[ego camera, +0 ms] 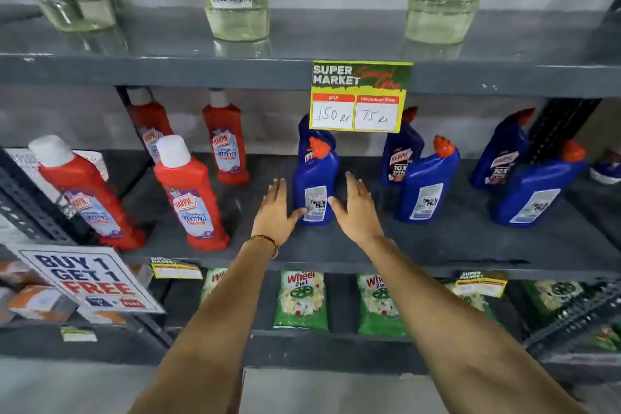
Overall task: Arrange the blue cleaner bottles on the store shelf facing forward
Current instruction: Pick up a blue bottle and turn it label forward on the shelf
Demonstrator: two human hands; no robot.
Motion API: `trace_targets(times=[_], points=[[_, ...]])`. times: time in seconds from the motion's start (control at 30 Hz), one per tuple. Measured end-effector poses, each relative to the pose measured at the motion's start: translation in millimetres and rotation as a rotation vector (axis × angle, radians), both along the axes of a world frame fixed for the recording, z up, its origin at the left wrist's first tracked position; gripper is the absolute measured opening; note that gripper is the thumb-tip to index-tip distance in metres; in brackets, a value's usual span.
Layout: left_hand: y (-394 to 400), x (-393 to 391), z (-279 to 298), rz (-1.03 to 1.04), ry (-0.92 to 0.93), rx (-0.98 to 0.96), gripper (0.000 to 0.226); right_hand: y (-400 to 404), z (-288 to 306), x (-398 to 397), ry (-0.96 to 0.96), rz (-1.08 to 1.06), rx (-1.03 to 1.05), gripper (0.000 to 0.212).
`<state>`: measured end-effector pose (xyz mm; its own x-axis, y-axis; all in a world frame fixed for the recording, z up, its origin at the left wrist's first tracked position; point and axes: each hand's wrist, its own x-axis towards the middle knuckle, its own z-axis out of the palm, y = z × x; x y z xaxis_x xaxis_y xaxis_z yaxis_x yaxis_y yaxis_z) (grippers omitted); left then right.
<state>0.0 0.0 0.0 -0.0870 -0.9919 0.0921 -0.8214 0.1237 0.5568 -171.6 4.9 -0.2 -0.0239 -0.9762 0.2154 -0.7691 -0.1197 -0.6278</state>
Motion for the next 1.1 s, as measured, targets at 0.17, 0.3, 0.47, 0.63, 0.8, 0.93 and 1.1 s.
trace_targets(times=[0.17, 0.3, 0.47, 0.63, 0.8, 0.93, 1.1], points=[[-21.1, -4.2, -4.2, 0.12, 0.272, 0.195, 0.088, -19.7, -2.7, 0.1, -0.313, 0.085, 0.174, 0.057], [-36.5, -9.0, -3.6, 0.083, 0.306, 0.244, 0.081, -34.8, -8.0, -1.7, -0.47, 0.111, 0.268, 0.046], [-43.6, -14.2, -3.9, 0.062, 0.398, 0.269, 0.065, -44.9, -7.5, -1.6, -0.532, 0.117, 0.302, 0.046], [-47.1, -14.9, -6.2, 0.058, 0.458, 0.265, 0.062, -48.1, -6.9, -3.8, -0.561, 0.129, 0.301, 0.044], [-43.5, -9.5, -5.7, 0.042, 0.52, 0.229, 0.067, -45.9, 2.3, -9.1, -0.631, 0.176, 0.324, 0.039], [-36.5, -8.0, 1.2, 0.042, 0.589, 0.156, 0.058, -43.6, 14.6, -14.4, -0.676, 0.222, 0.323, 0.041], [-26.2, -17.6, 3.7, 0.145, 0.554, 0.022, 0.053, -37.2, 25.3, -8.3, -0.745, 0.168, 0.3, 0.055]])
